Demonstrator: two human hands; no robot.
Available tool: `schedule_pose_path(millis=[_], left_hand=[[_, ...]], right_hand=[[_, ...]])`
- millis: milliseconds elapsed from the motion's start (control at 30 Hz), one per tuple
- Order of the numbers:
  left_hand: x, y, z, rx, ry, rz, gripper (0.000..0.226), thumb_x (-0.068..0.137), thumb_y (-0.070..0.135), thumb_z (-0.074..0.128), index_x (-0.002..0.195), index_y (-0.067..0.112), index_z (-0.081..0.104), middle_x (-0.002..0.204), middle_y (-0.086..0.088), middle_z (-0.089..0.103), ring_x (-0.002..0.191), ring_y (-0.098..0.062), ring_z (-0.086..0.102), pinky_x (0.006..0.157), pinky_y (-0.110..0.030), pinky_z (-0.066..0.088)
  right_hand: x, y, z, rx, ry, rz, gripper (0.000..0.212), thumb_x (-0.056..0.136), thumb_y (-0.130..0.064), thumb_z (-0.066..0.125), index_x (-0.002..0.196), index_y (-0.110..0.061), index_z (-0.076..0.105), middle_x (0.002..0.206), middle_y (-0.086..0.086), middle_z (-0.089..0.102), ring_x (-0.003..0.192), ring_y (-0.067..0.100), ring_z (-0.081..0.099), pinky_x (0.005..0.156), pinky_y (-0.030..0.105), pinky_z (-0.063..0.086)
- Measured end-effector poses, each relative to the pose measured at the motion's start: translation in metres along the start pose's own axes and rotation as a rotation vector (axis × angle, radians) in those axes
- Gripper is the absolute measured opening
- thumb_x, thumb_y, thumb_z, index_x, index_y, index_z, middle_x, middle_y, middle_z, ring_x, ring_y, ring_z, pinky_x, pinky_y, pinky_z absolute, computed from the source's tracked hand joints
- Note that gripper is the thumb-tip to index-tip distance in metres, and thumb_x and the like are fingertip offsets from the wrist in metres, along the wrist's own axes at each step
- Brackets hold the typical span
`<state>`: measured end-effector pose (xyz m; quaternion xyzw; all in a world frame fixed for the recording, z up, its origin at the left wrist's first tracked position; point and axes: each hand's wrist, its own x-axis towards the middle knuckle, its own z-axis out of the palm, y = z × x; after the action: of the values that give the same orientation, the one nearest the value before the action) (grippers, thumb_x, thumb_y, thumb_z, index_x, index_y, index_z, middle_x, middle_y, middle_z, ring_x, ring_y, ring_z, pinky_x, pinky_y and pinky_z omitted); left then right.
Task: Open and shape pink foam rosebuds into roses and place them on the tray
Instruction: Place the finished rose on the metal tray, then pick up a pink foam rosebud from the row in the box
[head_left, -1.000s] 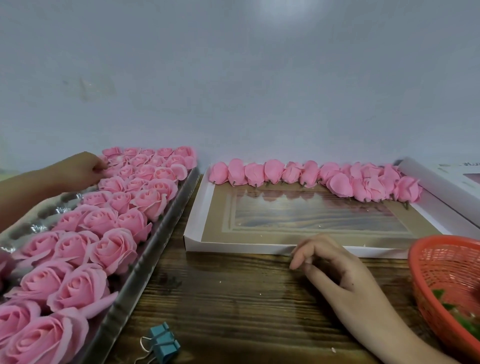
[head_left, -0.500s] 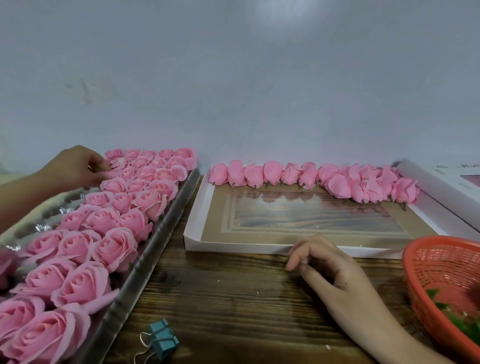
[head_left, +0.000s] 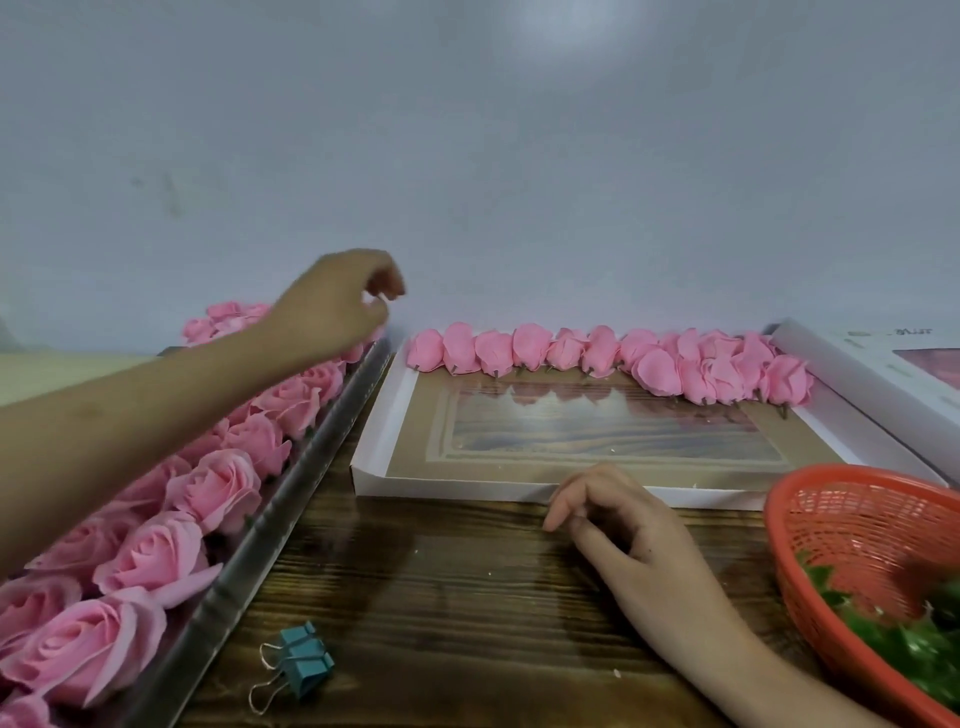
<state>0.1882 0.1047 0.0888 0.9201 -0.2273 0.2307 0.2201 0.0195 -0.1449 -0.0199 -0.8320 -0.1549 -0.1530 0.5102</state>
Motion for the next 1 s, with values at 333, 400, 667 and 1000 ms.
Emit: schedule_pose_path(millis=[333,400,667,1000], left_hand=[[0.042,0.006,0.095,0.102,-0.311,-0.142,0.041,0.083,-0.005,0.050,0.123,0.003,0.053,0.128,-0.015,0.055,0.116,-0.028,0.050,0.092,-0.031,0.039],[0.049,-0.001,0.106,0.101,-0.312,-0.145,0.039,0.086,-0.004,0.048,0.124,0.003,0.055,0.130,-0.016,0.054,0.120,-0.028,0.048,0.097,-0.032,0.036],[0.055,0.002,0.133,0.169,-0.269,-0.148,0.026,0.078,0.015,0.062,0.104,0.012,0.063,0.112,-0.006,0.061,0.102,-0.027,0.056,0.077,-0.031,0.041],[0.043,0.003,0.123,0.155,0.008,-0.265,0.026,0.083,0.010,0.055,0.109,0.012,0.051,0.111,-0.014,0.047,0.089,-0.035,0.057,0.068,-0.036,0.041]], right_hand=[[0.000,0.000,0.001,0.006,-0.006,-0.004,0.035,0.082,0.014,0.060,0.074,-0.019,0.065,0.082,-0.001,0.059,0.082,0.015,0.056,0.075,0.026,0.044],[0.001,0.001,0.000,0.013,-0.002,-0.004,0.037,0.082,0.015,0.059,0.073,-0.021,0.065,0.080,-0.002,0.057,0.081,0.014,0.055,0.073,0.020,0.041],[0.004,0.002,-0.001,0.036,-0.030,0.016,0.043,0.082,0.011,0.058,0.071,-0.031,0.060,0.083,0.001,0.059,0.084,0.014,0.056,0.077,0.028,0.044],[0.003,0.001,0.001,0.027,-0.015,0.032,0.040,0.080,0.013,0.057,0.071,-0.025,0.064,0.080,-0.005,0.059,0.080,0.011,0.055,0.073,0.021,0.042]])
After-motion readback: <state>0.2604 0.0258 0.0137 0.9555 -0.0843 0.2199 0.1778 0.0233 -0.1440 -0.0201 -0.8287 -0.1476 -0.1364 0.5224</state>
